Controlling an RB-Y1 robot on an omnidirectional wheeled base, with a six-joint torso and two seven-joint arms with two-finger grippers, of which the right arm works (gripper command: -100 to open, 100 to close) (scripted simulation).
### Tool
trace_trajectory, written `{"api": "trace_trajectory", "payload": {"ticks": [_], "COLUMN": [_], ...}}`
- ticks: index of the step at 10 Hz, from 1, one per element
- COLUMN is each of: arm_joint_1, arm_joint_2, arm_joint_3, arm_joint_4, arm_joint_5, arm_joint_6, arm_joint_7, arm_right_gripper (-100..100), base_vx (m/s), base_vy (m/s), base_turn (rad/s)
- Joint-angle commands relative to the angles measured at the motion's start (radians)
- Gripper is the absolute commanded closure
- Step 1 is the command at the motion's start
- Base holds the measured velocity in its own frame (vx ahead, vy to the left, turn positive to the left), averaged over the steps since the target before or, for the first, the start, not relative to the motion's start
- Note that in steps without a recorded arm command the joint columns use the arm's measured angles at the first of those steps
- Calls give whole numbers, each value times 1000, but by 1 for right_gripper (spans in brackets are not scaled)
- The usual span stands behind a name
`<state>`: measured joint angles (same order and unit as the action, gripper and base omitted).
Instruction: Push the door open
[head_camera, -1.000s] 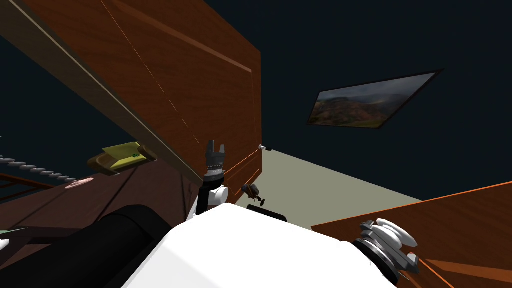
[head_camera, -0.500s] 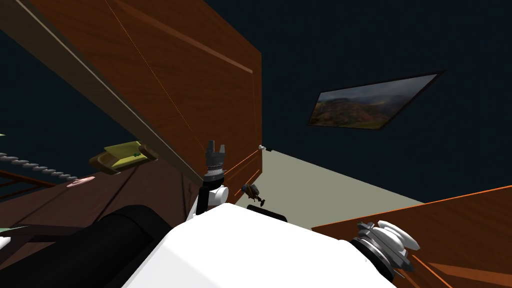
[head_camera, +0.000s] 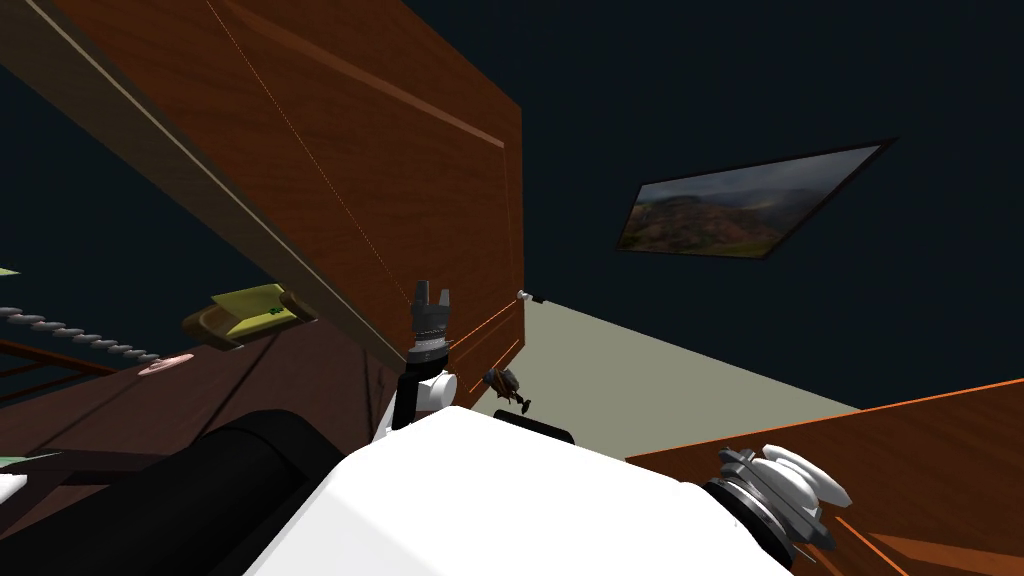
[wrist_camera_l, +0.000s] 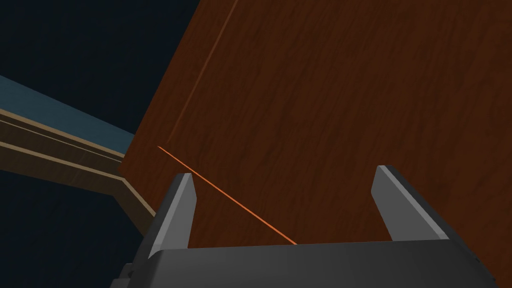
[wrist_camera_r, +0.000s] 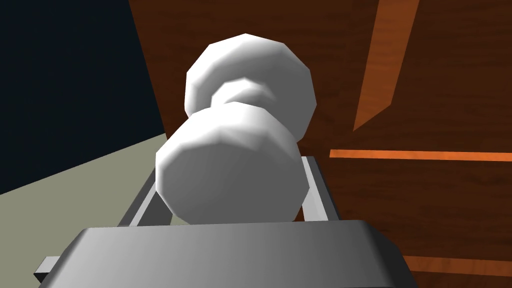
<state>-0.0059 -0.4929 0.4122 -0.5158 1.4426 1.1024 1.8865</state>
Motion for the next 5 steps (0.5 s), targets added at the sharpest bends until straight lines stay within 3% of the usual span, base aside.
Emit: {"api": "trace_trajectory", "payload": {"ticks": [1,2,5], "arm_joint_1": [4,4,4], "arm_joint_2": [-8,-8,-8], "arm_joint_3": [-7,-7,-11], "arm_joint_4": [10,10,14], "arm_joint_5": [-4,-4,-9], "arm_joint_6": [7,7,8], "arm_joint_7": [-3,-3,-3], "arm_right_gripper": [100,100,100], "base_vx": [13,4,21], "base_vy": [-12,-75,-15], "base_turn": [-95,-84,17]}}
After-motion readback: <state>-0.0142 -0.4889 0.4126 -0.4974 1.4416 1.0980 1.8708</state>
